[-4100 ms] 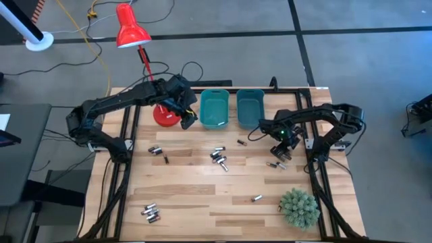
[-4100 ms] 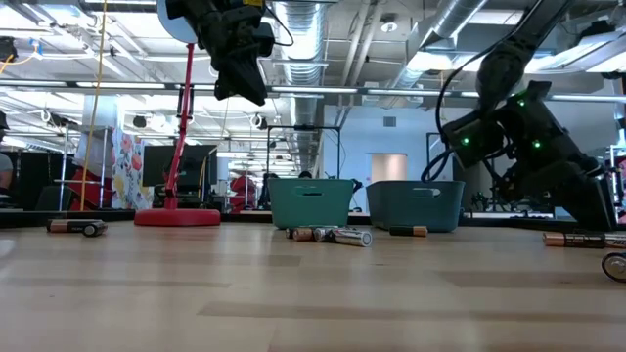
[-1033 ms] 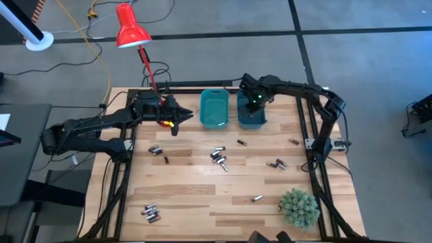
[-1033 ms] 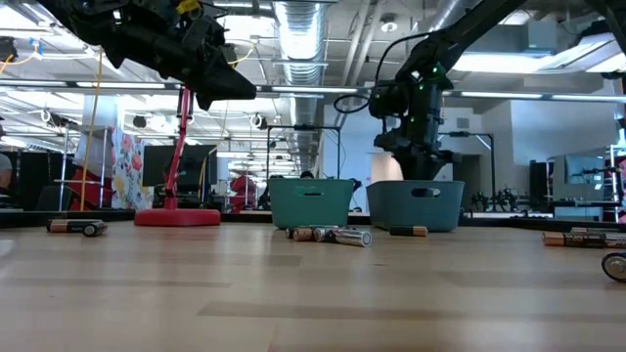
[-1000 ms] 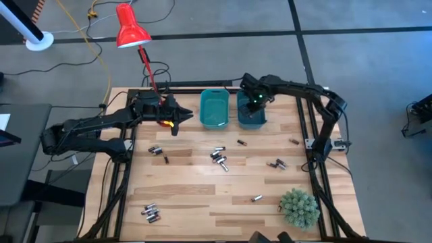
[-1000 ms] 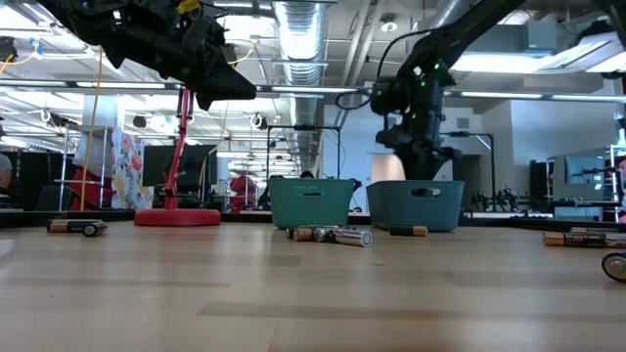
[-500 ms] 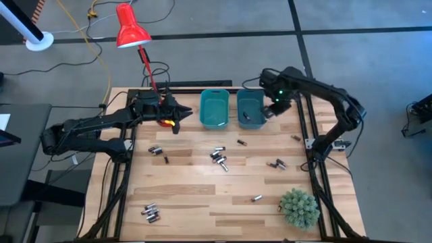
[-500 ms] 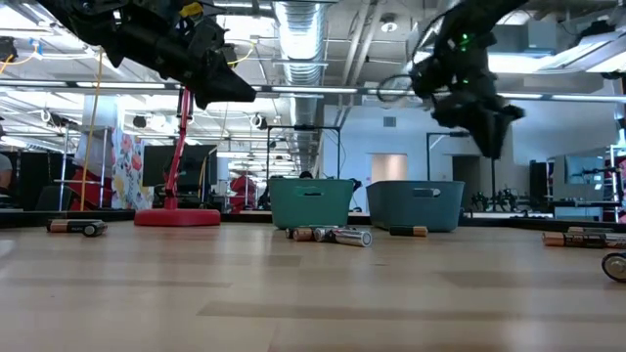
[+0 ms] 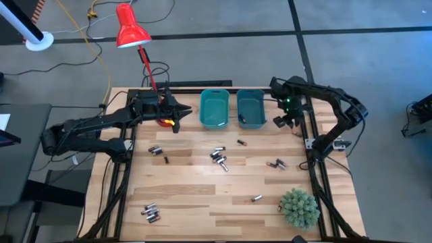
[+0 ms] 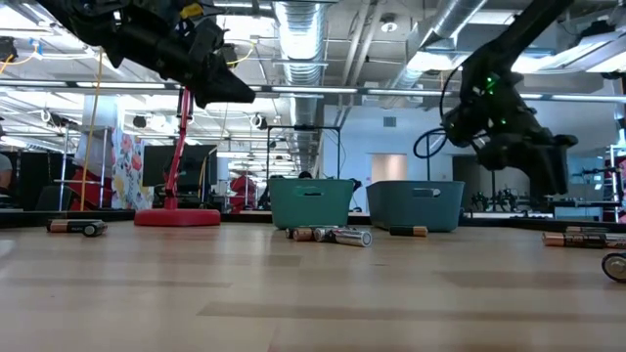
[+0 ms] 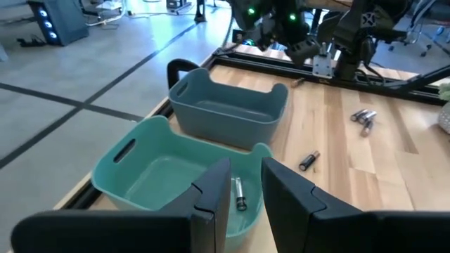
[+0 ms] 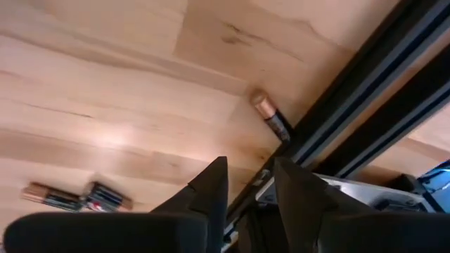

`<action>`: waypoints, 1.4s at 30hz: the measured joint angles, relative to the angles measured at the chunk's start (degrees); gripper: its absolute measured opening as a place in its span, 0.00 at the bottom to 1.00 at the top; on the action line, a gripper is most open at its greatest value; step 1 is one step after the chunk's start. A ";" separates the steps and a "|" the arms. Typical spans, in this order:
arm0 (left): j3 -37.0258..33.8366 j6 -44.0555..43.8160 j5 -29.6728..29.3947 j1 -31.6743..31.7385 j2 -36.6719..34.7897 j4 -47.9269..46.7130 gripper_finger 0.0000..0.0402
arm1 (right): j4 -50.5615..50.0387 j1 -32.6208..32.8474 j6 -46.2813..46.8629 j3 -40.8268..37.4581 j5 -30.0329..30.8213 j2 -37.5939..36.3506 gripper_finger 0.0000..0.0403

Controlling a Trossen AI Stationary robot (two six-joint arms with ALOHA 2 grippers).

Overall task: Sort batteries
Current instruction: Put the black battery into the blue bin

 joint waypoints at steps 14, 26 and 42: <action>0.00 0.07 -0.44 0.40 0.00 -0.21 0.19 | 7.77 -1.55 4.13 -1.02 4.55 2.05 0.58; 0.00 -0.08 -0.53 0.40 0.00 -0.29 0.19 | 2.32 -1.28 -2.17 -1.06 4.63 13.58 0.56; 0.00 -0.98 -0.72 0.40 0.00 -0.28 0.19 | 3.89 -0.86 -5.16 -0.98 4.24 23.16 0.44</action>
